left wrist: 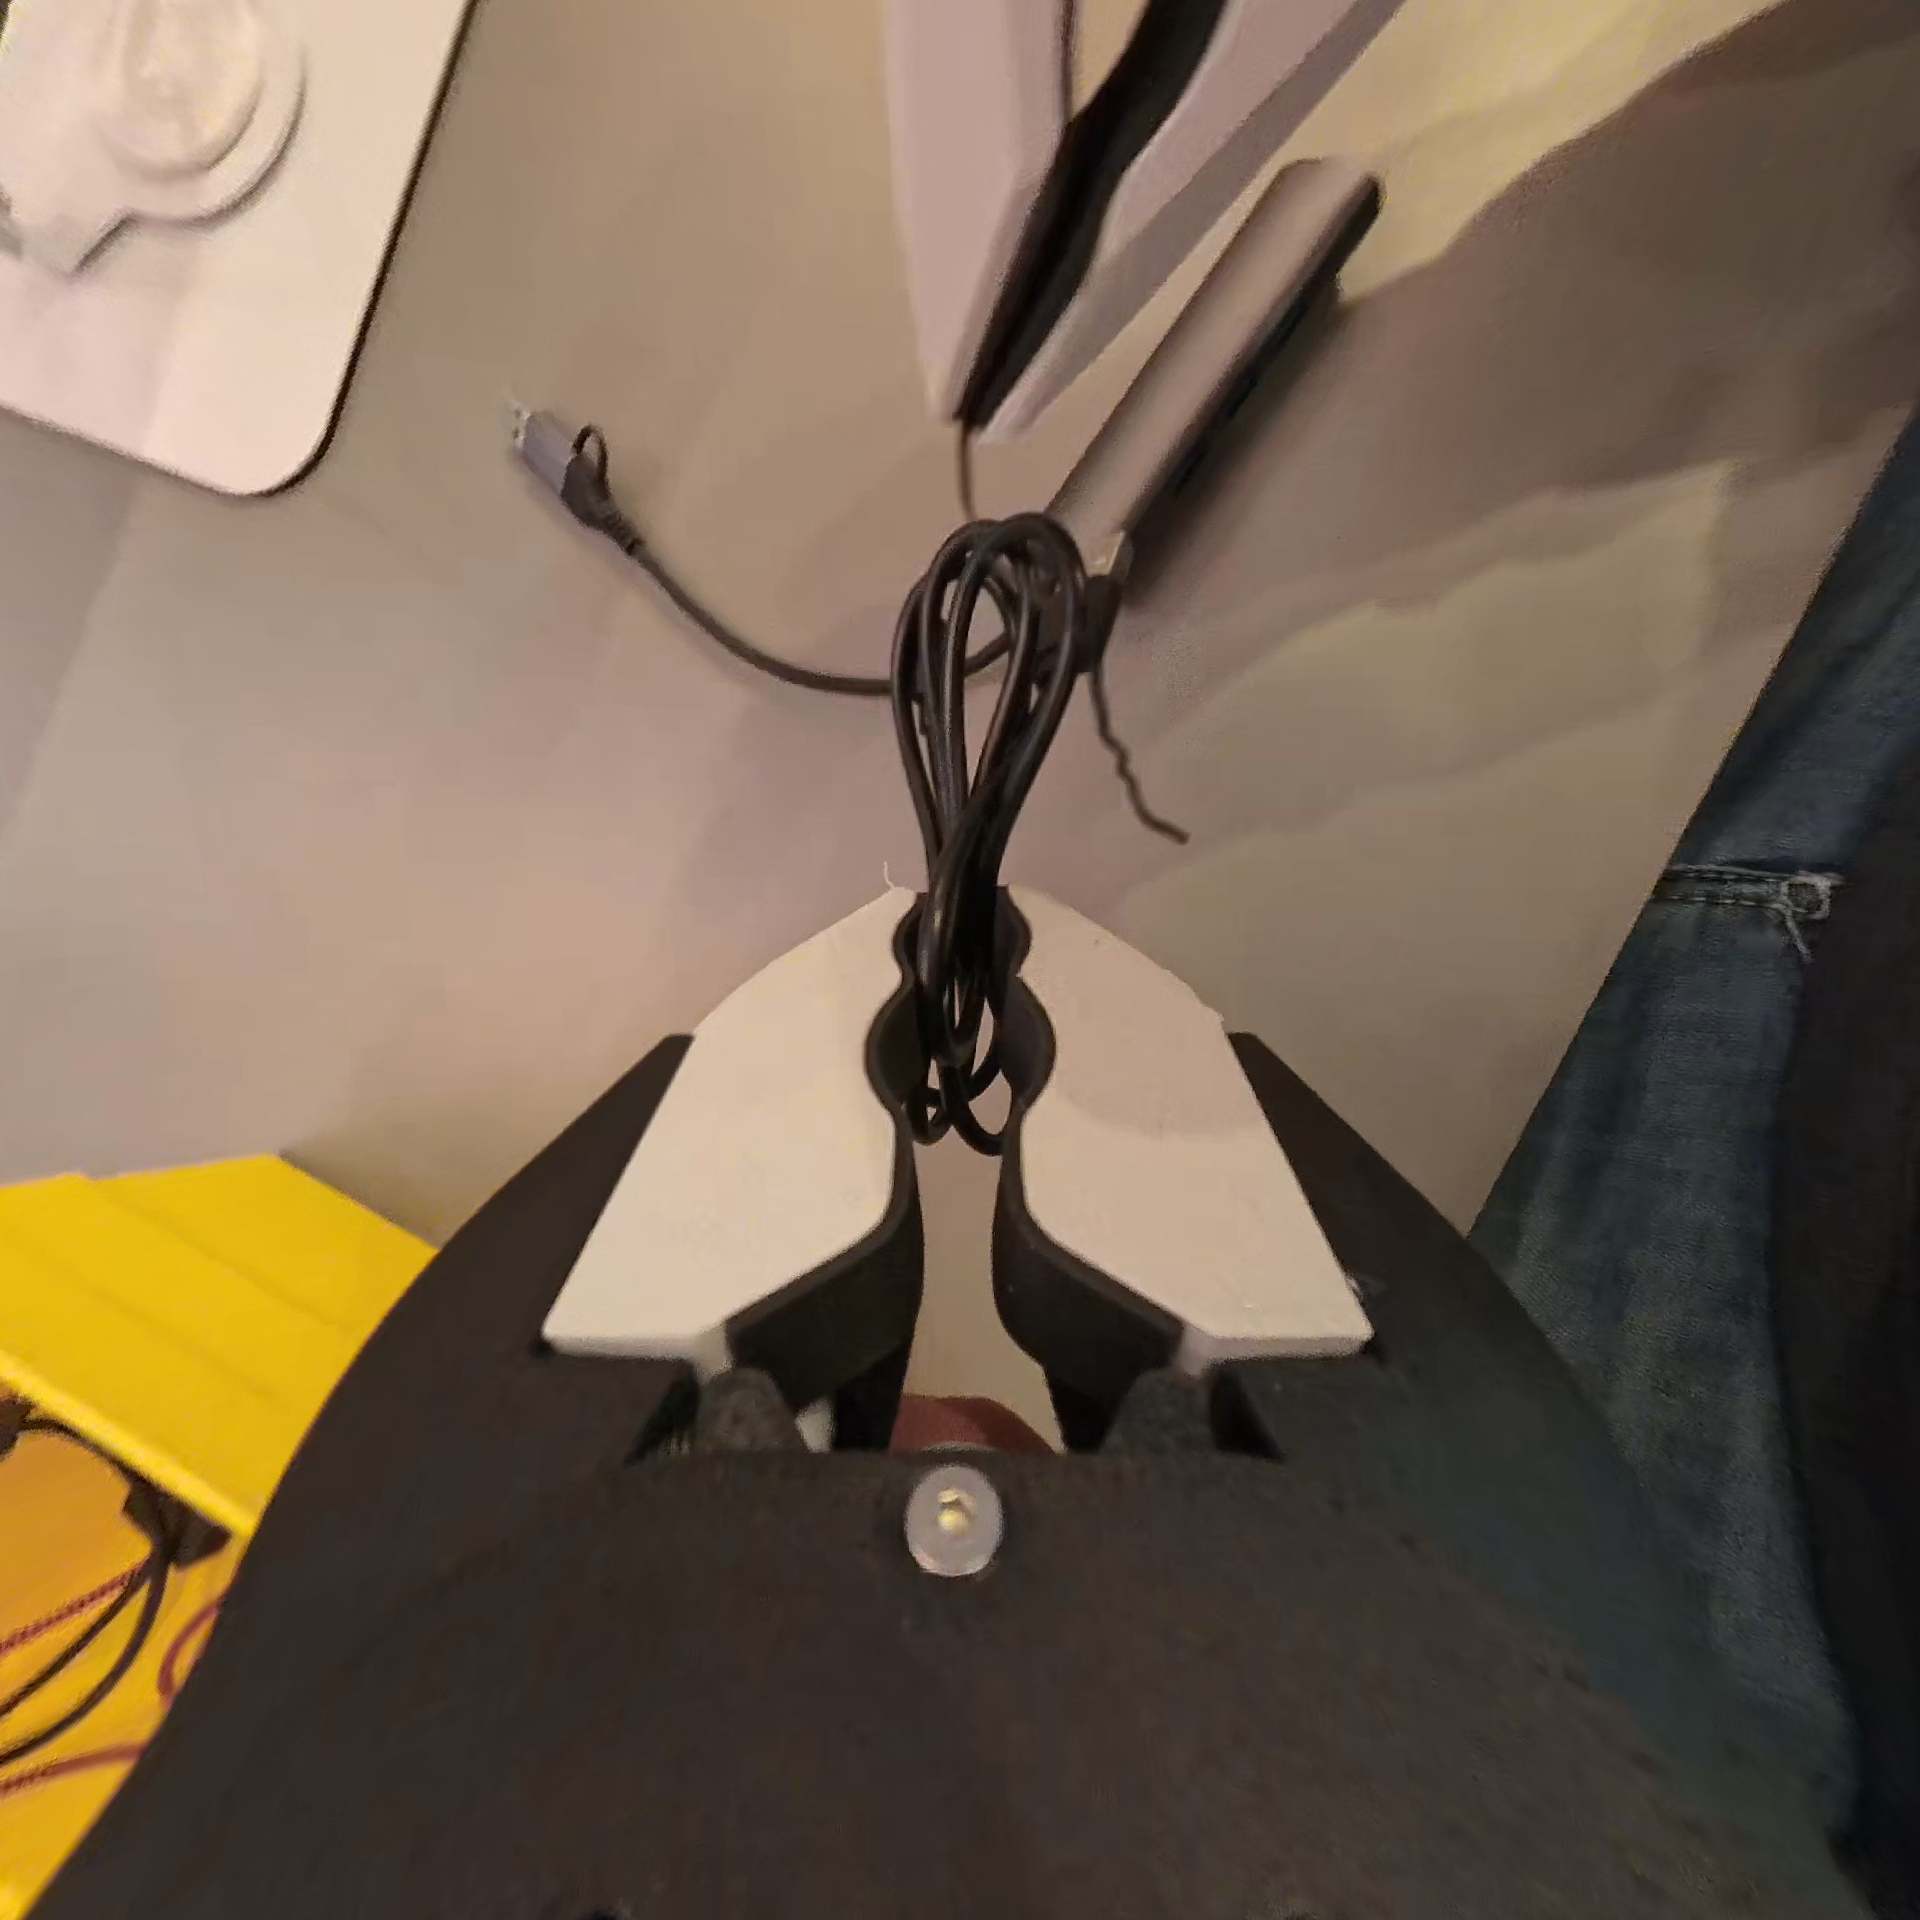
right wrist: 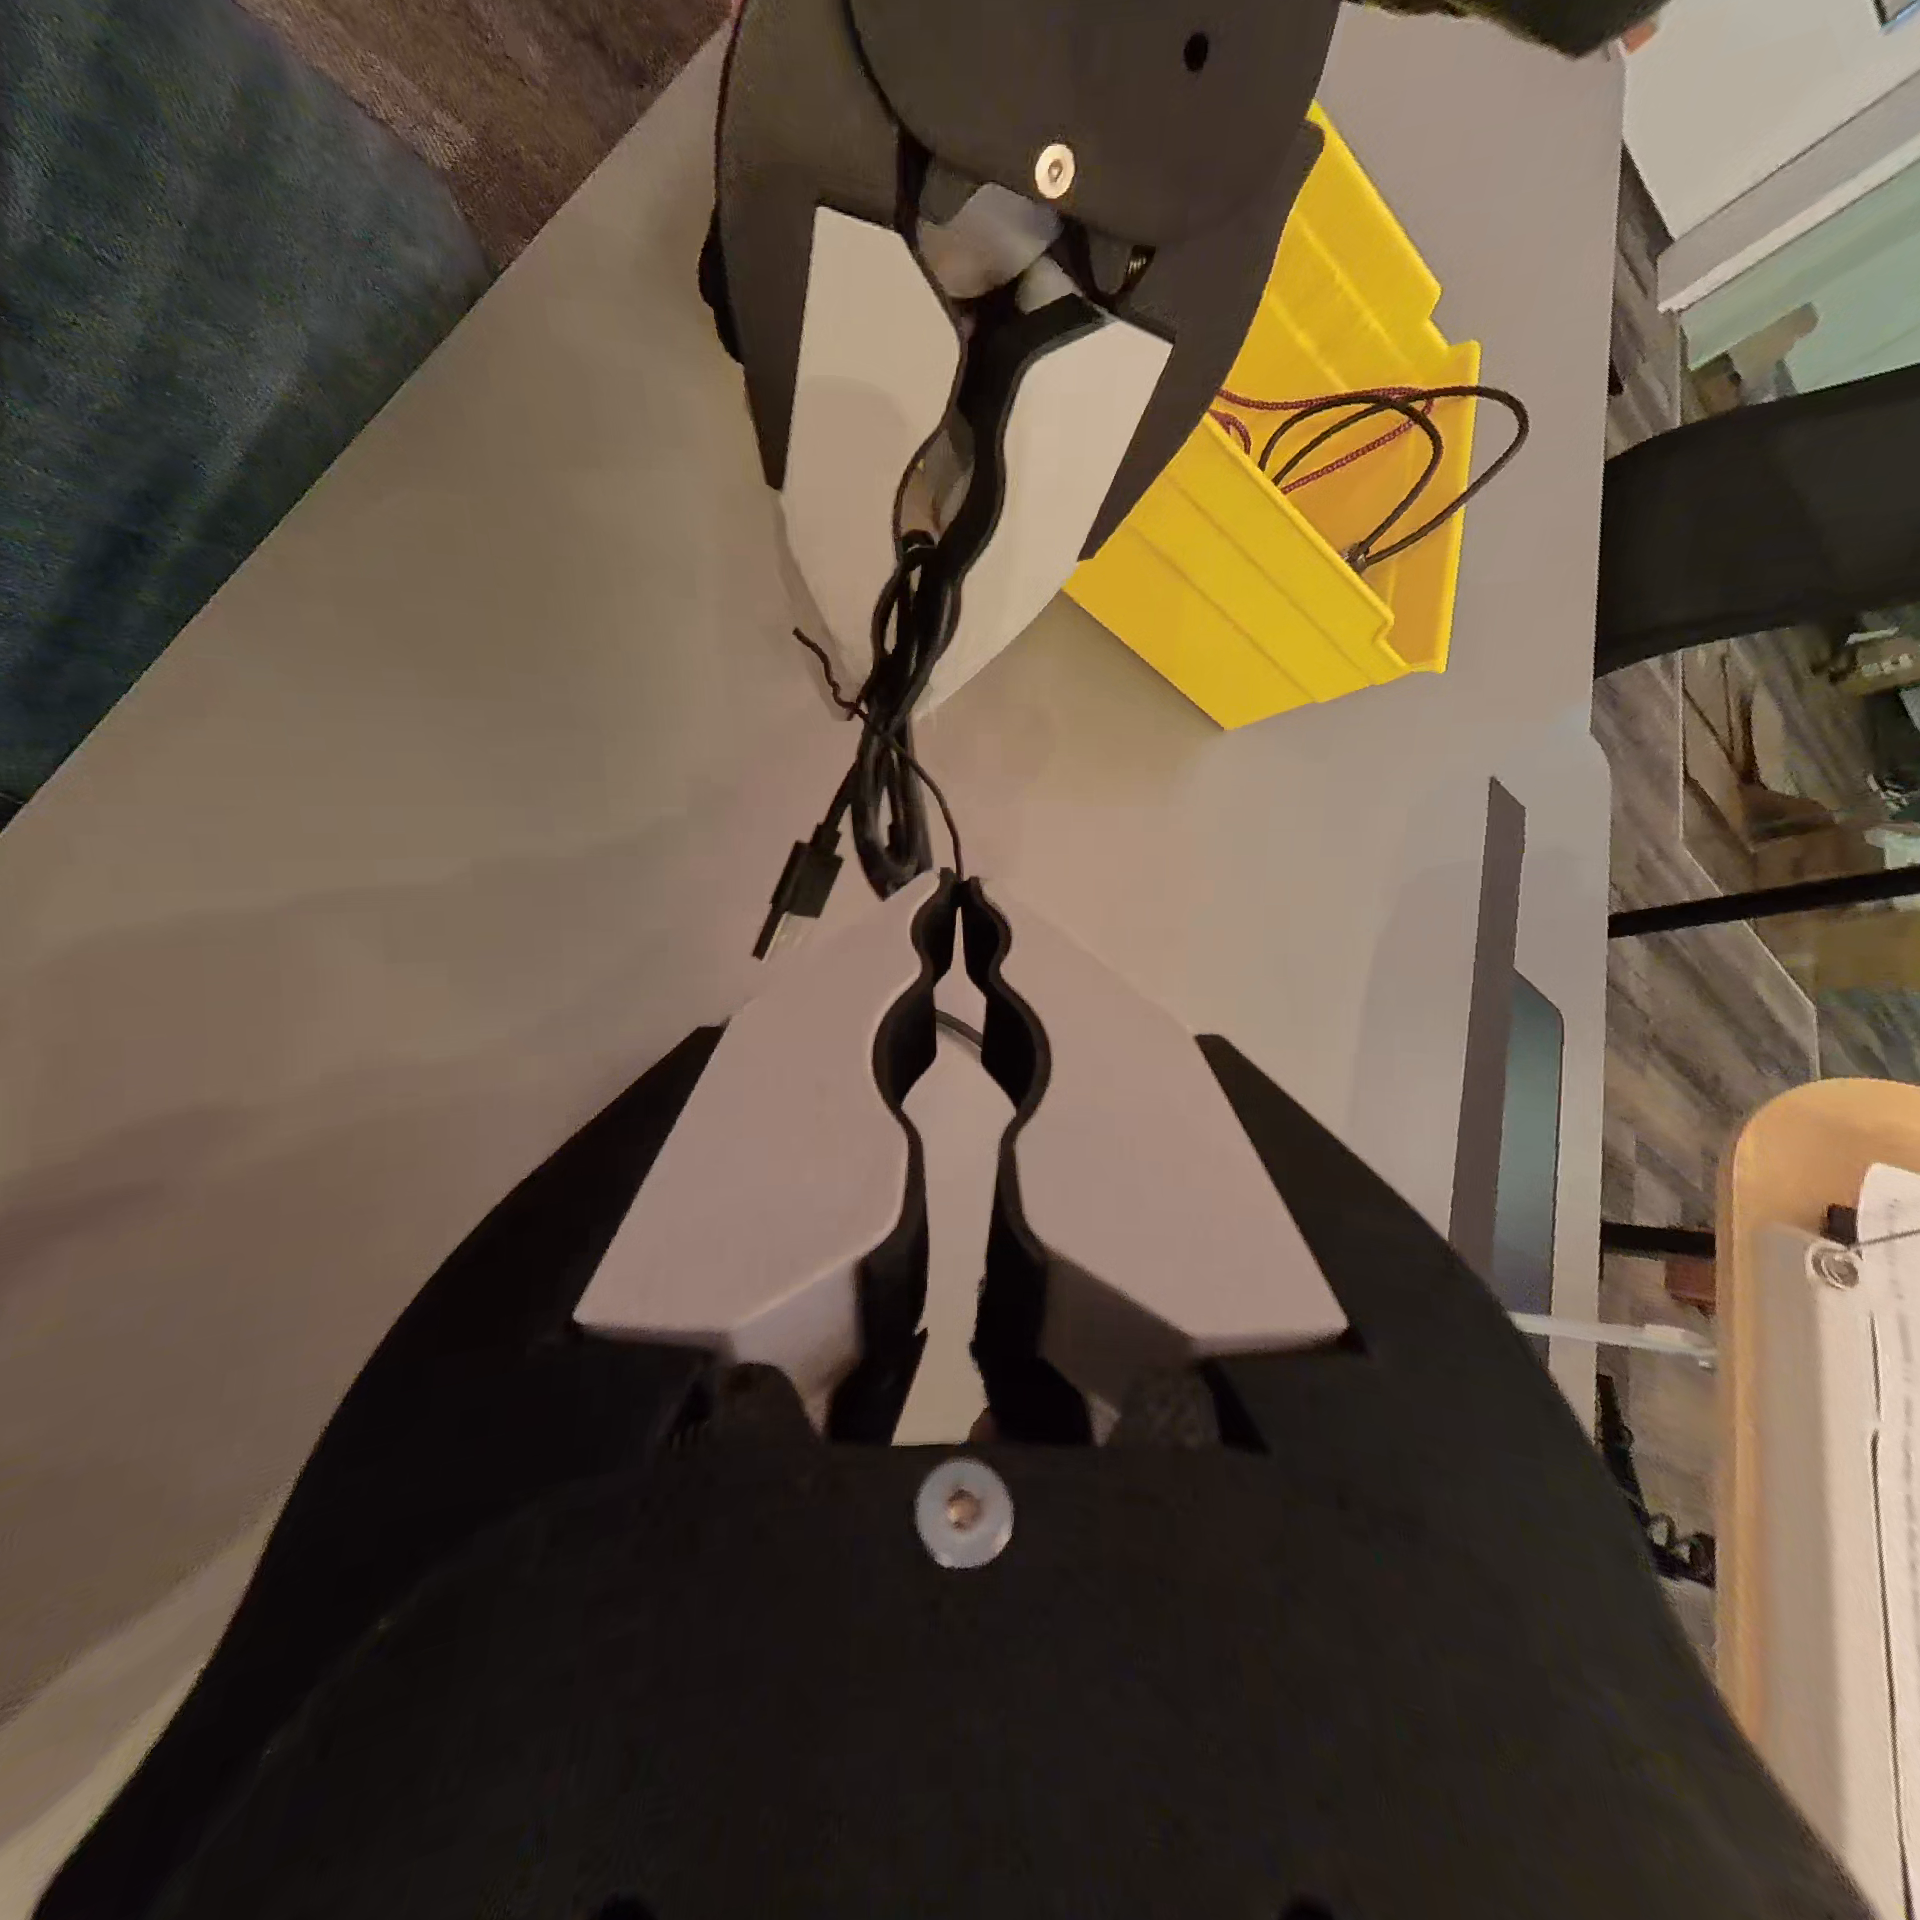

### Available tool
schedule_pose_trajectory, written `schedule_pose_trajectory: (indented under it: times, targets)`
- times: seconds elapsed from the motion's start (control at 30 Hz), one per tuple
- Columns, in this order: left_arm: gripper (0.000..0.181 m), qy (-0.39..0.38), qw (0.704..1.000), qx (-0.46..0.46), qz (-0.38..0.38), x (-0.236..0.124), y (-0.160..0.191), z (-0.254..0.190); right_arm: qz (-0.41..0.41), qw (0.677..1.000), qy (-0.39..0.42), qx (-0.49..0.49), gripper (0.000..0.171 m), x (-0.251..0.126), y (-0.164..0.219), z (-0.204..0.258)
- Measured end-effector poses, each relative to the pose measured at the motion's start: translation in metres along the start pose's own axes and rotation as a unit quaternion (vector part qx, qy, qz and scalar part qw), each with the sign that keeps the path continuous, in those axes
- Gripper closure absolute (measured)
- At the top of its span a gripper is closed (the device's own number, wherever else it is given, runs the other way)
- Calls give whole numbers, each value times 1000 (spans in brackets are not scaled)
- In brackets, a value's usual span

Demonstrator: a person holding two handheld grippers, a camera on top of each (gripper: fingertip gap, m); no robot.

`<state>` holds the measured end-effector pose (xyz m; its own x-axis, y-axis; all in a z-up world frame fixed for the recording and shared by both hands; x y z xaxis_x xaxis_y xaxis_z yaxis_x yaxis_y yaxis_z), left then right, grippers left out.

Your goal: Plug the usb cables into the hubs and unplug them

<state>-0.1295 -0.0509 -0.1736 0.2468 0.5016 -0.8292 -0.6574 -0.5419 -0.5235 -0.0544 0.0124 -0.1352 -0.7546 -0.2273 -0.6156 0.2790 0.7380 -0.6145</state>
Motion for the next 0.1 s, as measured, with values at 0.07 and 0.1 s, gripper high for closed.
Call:
schedule_pose_trajectory:
  times: [0.07,0.1]
  targets:
    - [172,6,1000,18,-4,3,-5,-3,-10,1000,-5,-3,171,2,2,-2]
    - [172,12,999,31,-10,3,-8,-5,-19,1000,-11,-5,171,2,3,-2]
Point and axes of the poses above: each gripper's, where its closed fingertips meet, x out along the fingers, y out of its underside, z = x × y across the jaws, the point moved 4 cm from there along -x, back along the fingers, and after that the axes turned 4 degrees about x, right-handed, at the moved point
